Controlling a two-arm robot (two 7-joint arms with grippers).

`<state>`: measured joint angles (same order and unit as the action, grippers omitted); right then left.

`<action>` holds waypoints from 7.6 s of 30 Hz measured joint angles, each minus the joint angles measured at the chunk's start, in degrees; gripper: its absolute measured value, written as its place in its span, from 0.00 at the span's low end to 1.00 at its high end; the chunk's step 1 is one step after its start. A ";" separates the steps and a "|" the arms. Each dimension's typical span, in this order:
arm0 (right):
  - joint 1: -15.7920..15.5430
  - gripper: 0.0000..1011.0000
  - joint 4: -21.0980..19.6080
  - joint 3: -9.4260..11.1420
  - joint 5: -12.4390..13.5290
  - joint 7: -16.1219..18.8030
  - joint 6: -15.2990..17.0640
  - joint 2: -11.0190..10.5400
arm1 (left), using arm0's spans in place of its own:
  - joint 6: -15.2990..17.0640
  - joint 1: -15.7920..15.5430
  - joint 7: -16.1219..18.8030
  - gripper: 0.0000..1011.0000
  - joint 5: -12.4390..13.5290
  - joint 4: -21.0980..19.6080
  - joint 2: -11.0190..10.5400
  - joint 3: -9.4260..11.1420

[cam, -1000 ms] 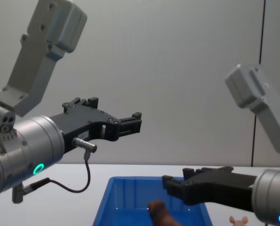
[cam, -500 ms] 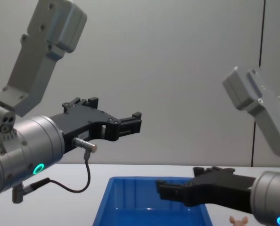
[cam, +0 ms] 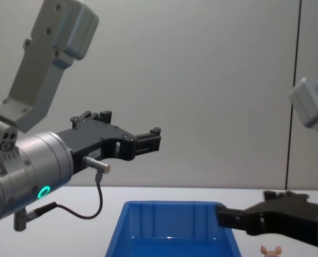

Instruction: Pick up the two dolls from the table and place them into the box.

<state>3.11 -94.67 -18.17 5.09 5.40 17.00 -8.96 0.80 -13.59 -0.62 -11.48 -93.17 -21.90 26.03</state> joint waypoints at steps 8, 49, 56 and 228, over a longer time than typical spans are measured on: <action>-1.64 0.99 -1.23 0.80 0.33 -3.93 1.52 -0.88 | 0.00 0.00 0.00 0.99 0.00 0.00 0.00 0.00; -1.28 0.91 7.18 0.26 -0.89 -8.00 3.54 1.99 | 0.00 0.00 0.00 0.99 0.00 0.00 0.00 0.00; -1.03 0.72 8.13 0.17 -1.21 -8.52 3.64 2.53 | 0.00 0.00 0.00 0.99 0.00 0.00 0.00 0.00; -4.24 0.99 -2.84 4.63 -0.25 -9.80 -7.55 -0.97 | 17.60 4.18 10.59 0.99 -11.91 3.44 0.33 -2.74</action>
<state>-1.13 -97.51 -13.53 4.84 -4.40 9.45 -9.93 18.39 -9.40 9.96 -23.39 -89.73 -21.57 23.28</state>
